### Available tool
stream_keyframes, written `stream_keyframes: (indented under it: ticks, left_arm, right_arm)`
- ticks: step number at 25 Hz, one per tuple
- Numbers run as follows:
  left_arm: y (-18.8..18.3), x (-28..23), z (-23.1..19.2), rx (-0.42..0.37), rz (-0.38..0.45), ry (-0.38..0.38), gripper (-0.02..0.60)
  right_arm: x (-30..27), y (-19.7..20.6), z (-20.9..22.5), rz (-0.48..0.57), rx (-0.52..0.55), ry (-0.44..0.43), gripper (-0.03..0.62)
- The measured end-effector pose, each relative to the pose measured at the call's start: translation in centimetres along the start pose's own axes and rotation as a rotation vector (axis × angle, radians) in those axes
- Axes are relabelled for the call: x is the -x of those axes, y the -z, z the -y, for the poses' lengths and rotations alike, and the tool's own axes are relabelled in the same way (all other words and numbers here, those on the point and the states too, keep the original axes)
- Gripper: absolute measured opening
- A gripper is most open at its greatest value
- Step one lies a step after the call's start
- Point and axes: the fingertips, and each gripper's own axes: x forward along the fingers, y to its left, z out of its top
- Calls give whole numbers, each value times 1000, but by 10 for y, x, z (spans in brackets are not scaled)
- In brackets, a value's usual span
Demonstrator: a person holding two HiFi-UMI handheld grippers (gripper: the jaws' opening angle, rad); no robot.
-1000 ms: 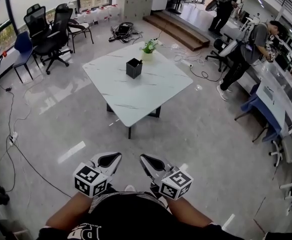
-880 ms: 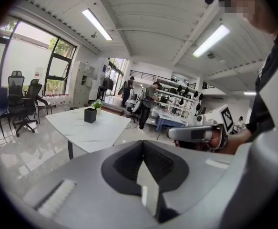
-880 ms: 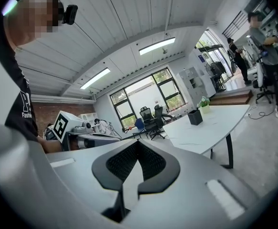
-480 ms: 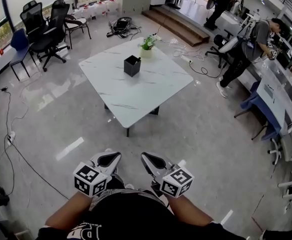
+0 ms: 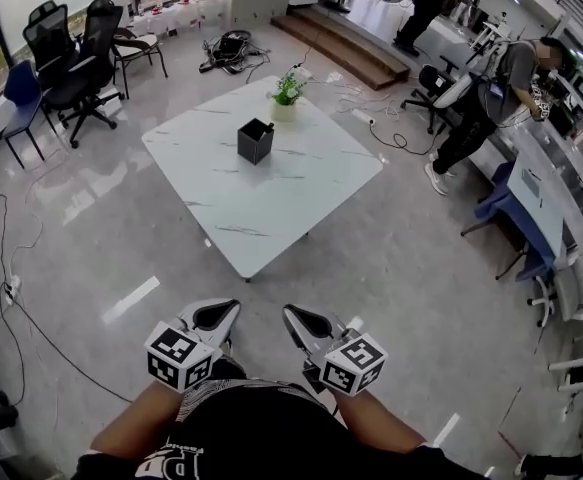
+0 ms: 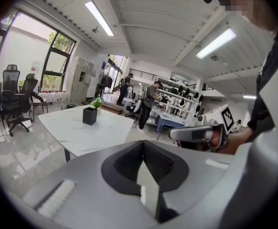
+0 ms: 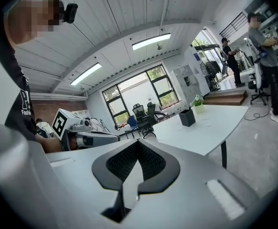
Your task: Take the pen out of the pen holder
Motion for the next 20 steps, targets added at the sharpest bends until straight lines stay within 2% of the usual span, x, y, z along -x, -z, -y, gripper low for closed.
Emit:
stream_keyframes:
  ticks: [4, 15, 20]
  left_arm:
    - [-10, -16, -26, -27, -22, 16, 57]
    - [-92, -60, -131, -83, 5, 81, 57]
    - [-113, -77, -172, -101, -1, 130, 57]
  right_arm:
    - [-30, -13, 14, 4, -3, 12, -6]
    - [-136, -92, 51, 54, 46, 64, -6]
    - [-184, -111, 67, 63, 46, 100, -6]
